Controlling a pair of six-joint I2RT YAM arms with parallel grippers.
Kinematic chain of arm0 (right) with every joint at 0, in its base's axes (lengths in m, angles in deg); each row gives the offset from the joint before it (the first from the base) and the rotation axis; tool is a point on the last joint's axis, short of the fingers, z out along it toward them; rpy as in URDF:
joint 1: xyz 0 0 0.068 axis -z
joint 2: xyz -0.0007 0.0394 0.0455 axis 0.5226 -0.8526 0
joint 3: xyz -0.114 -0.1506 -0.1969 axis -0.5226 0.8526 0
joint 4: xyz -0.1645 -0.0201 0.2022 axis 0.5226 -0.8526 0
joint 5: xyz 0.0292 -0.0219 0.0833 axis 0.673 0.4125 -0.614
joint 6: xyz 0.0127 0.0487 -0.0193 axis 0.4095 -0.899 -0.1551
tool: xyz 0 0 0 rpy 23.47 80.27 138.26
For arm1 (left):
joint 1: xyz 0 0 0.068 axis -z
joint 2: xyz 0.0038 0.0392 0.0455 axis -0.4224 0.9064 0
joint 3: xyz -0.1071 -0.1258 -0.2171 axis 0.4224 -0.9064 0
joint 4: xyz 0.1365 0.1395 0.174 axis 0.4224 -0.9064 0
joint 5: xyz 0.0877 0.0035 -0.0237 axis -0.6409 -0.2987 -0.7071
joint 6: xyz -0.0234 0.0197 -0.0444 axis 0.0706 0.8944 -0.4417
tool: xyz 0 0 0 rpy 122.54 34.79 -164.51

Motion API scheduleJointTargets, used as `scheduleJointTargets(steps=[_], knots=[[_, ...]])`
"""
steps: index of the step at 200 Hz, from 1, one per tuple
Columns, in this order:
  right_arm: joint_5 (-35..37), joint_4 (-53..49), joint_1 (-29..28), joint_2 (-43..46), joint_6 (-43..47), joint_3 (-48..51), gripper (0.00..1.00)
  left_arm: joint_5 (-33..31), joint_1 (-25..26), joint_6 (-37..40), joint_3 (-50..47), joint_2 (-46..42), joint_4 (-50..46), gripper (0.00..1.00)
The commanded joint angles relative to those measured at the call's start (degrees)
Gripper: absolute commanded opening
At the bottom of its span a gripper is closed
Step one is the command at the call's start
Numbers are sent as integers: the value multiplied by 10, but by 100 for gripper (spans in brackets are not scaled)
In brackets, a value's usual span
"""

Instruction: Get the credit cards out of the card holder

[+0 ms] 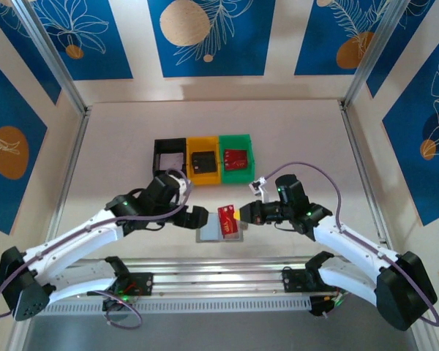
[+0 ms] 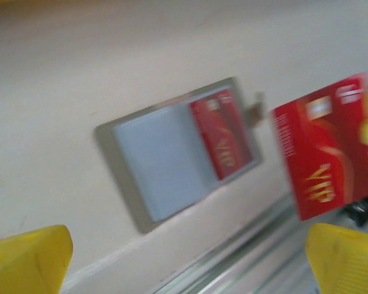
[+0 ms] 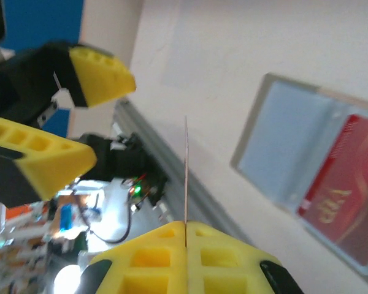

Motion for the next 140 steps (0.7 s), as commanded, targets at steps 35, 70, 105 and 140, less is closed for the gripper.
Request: scheduleJointTargets(steps=[35, 70, 105, 140], knots=[[-155, 71, -23, 3, 17, 3, 0, 211, -3, 85, 8, 14, 35, 95], [-175, 71, -49, -2, 28, -6, 0, 263, -3, 85, 1, 14, 64, 92], [-172, 74, -64, -4, 34, -10, 0, 297, -3, 79, -2, 27, 78, 84], [-174, 76, -72, -8, 37, -14, 0, 325, -3, 73, -11, 39, 92, 69]])
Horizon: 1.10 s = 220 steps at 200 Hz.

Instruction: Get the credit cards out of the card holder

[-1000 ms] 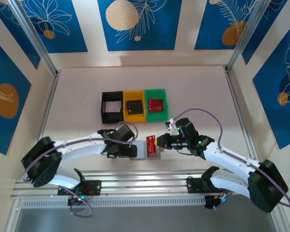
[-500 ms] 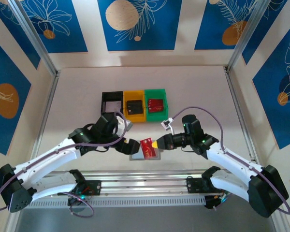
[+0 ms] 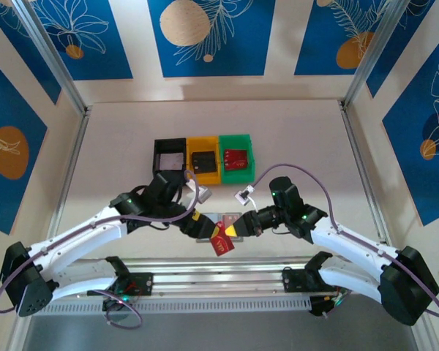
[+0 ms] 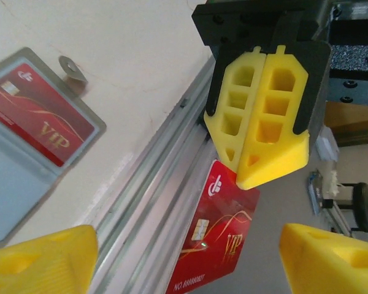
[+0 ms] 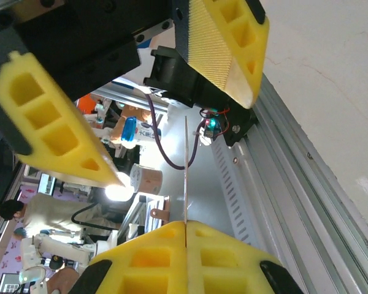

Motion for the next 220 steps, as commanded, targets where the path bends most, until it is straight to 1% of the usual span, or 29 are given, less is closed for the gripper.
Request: scheduleJointTargets(steps=[1, 14, 26, 54, 70, 107, 128, 134, 153, 164, 178, 195, 207, 220], knots=[[-18, 4, -7, -4, 14, -14, 0, 46, -3, 2, -12, 6, 20, 68], [-16, 6, -8, -4, 14, -14, 0, 52, -3, -1, -14, 6, 25, 63], [-17, 6, -8, -4, 14, -15, 0, 57, -3, 1, -15, 6, 25, 54], [-17, 6, -11, -5, 15, -17, 0, 66, -3, -1, -18, 5, 31, 42], [-18, 8, -13, -8, 15, -18, 0, 71, -3, -4, -20, 4, 36, 33], [-12, 10, -18, -12, 16, -21, 0, 88, -3, -15, -29, 0, 57, 19], [-6, 5, -18, -12, 17, -22, 0, 89, -3, -17, -33, -6, 61, 6], [-1, 1, -18, -12, 18, -23, 0, 88, -2, -17, -33, -8, 62, 0], [27, -21, -14, -5, 22, -27, 0, 73, -3, -21, -35, -19, 64, 0], [50, -31, -8, 5, 20, -25, 11, 51, -3, -28, -38, -28, 67, 0], [78, -30, 8, 27, 4, -13, 35, 12, -3, -45, -44, -43, 77, 0], [114, -13, 28, 68, -21, 15, 57, -35, -3, -87, -63, -68, 117, 0], [148, -7, 35, 105, -31, 35, 66, -68, -4, -123, -79, -84, 149, 0], [182, 14, 36, 144, -45, 65, 69, -105, -4, -165, -98, -99, 184, 0]])
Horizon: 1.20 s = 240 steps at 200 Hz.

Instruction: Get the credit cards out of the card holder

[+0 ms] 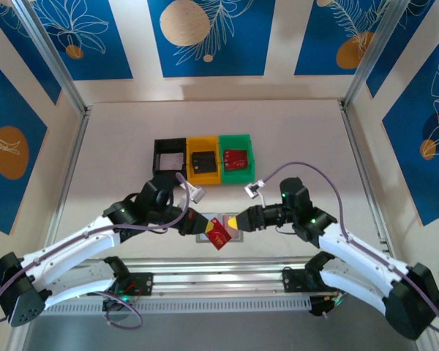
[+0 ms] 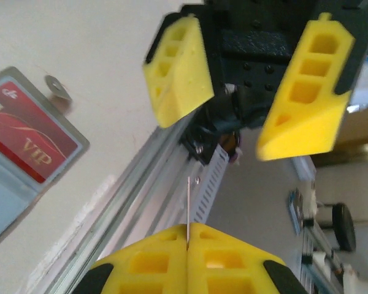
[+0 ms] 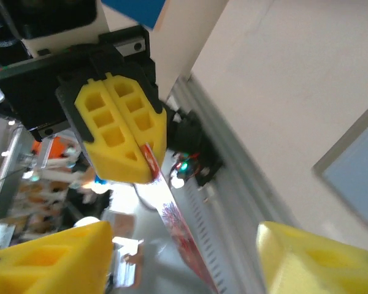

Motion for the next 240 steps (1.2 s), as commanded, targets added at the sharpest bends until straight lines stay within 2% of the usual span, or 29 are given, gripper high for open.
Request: scheduleJointTargets(steps=[1, 24, 68, 110, 170, 240], knots=[[78, 21, 5, 59, -29, 46, 70, -89, -4, -81, -30, -29, 80, 0], [107, 94, 1, 113, -74, 104, 70, -147, -4, -155, -72, -49, 151, 0], [175, 149, -54, 120, -91, 142, 66, -166, -4, -263, -143, -49, 305, 0], [221, 184, -94, 96, -79, 144, 62, -170, 1, -296, -171, -46, 356, 0], [227, 226, -109, 39, -75, 124, 58, -167, 4, -316, -192, -39, 395, 0], [260, 264, -112, 12, -74, 107, 45, -145, 8, -322, -201, -16, 432, 0]])
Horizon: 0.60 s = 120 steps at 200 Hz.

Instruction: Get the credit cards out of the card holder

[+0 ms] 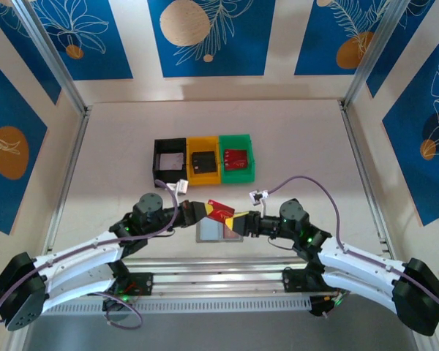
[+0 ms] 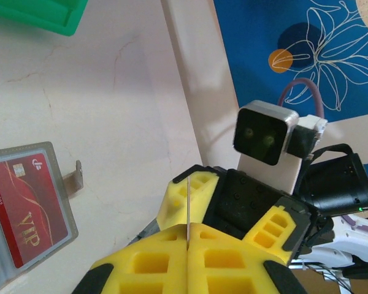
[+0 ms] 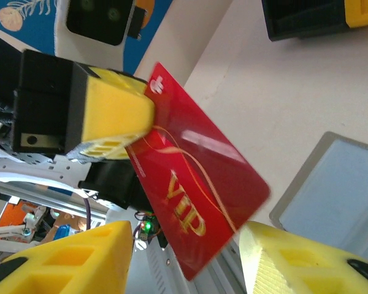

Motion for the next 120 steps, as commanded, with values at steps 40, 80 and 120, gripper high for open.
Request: scheduleJointTargets(steps=[40, 80, 120], knots=[[12, 35, -5, -8, 13, -31, 32, 13, 5, -1, -8, -1, 30, 0], [21, 21, -5, -1, 17, -33, 0, 11, 5, 7, -4, -2, 14, 0], [30, -14, -3, 22, 26, -42, 0, 5, 5, 16, 1, -11, -8, 22]])
